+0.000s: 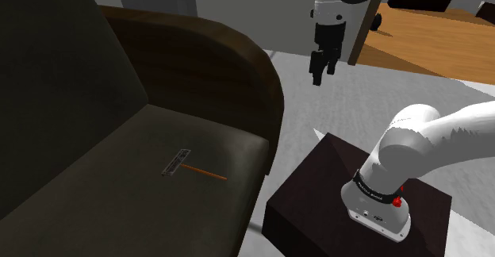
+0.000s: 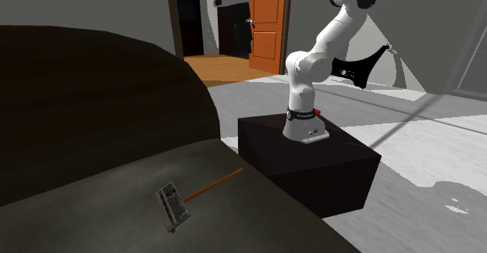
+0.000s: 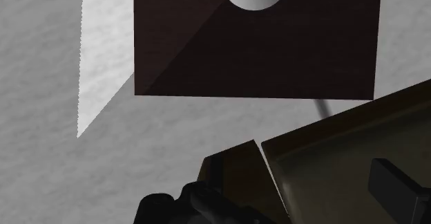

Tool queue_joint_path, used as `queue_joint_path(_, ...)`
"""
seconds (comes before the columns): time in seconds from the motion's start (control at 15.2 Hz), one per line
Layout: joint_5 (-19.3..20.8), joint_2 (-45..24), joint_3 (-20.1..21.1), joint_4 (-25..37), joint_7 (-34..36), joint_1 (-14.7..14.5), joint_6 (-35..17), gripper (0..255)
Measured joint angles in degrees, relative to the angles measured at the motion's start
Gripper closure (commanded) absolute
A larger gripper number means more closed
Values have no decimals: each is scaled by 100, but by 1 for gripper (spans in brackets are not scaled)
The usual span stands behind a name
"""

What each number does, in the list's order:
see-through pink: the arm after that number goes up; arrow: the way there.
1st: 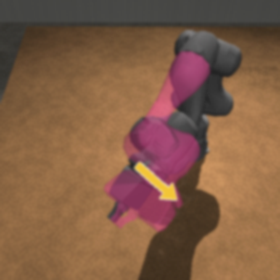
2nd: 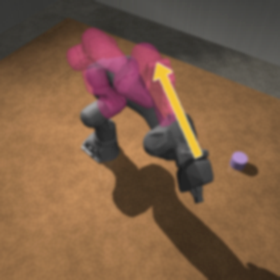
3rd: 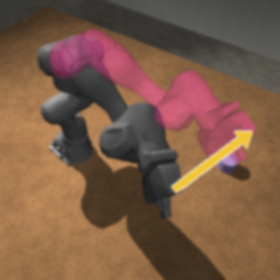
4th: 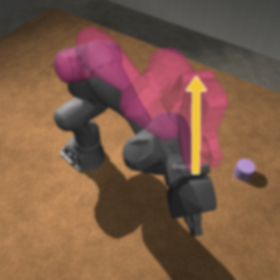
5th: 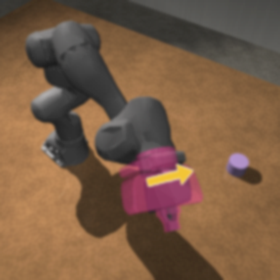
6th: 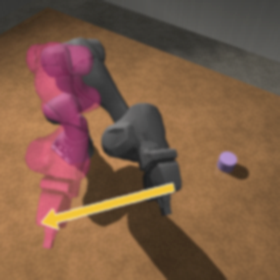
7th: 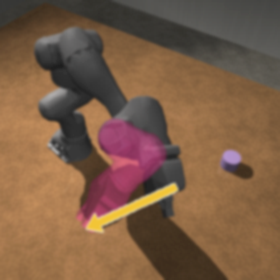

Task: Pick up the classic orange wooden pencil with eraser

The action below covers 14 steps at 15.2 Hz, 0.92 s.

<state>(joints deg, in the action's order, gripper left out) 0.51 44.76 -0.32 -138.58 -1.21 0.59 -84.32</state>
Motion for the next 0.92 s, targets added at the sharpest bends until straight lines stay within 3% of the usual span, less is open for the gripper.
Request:
queue_joint_path(0.2, -52, -101, 120, -52, 70, -66, -177, 0)
queue_joint_path(0.92, -404, -1393, 1353, -64, 892, -626, -1694, 0)
